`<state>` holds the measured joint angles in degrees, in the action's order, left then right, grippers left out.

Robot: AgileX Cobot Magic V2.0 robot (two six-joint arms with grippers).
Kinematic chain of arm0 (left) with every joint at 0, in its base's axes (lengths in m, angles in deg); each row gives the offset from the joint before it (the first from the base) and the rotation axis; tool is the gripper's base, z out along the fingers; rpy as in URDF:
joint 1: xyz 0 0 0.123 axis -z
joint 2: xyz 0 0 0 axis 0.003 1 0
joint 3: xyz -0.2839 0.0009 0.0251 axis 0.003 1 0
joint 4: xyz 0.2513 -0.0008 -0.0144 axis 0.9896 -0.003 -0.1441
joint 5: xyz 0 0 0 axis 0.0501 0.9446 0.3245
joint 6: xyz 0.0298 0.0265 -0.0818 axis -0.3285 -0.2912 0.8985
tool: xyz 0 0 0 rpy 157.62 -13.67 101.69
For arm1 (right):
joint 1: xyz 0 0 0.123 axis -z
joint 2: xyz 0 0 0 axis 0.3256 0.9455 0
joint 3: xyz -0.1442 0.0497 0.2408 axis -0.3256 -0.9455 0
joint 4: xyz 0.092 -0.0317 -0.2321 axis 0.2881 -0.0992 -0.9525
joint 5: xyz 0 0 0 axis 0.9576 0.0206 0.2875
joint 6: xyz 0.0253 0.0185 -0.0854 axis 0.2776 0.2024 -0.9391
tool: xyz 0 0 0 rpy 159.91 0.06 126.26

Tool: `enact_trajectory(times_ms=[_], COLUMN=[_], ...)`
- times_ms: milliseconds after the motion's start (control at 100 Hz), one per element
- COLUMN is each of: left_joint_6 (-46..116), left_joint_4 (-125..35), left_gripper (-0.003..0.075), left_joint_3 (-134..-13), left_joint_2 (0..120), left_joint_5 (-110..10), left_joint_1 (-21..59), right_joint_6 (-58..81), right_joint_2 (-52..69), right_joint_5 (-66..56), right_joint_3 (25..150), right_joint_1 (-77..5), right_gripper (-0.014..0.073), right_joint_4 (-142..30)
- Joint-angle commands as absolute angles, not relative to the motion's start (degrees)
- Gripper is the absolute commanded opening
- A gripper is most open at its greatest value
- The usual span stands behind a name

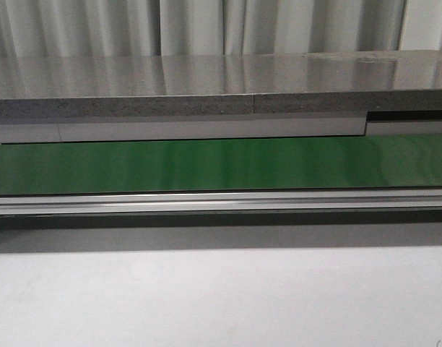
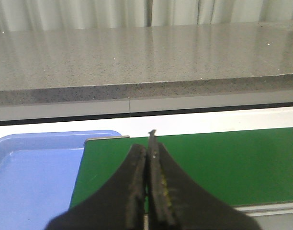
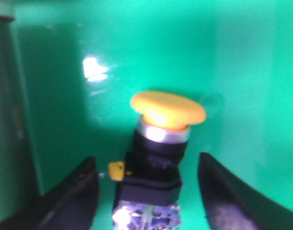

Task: Move button from left to right
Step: 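Lift the button with the right gripper and lower it into the green tray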

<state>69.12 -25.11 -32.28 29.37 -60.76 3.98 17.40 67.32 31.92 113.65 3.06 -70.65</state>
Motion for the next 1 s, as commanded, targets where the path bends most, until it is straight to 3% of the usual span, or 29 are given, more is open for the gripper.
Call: enact_trajectory(times_ms=[0, 360, 670, 990], left_joint_6=[69.1, 69.1, 69.1, 69.1], left_joint_4=[-25.2, -25.2, -25.2, -25.2], left_gripper=[-0.0020, -0.0020, -0.0020, -0.0020], left_joint_3=[-33.9, -33.9, -33.9, -33.9], left_joint_2=[29.6, 29.6, 29.6, 29.6], left_joint_5=[-65.6, -65.6, -65.6, -65.6], left_joint_1=[4.4, 4.4, 4.4, 4.4], right_joint_6=[16.7, 18.7, 19.0, 18.6], right_joint_2=[63.9, 58.1, 47.8, 38.0], right_joint_5=[31.4, 28.9, 25.1, 23.4], right_joint_3=[115.3, 115.3, 115.3, 114.0], right_joint_1=[3.3, 3.3, 2.9, -5.4], right_gripper=[0.0545, 0.0541, 0.0541, 0.0541], right_joint_4=[-70.1, -71.1, -56.5, -54.9])
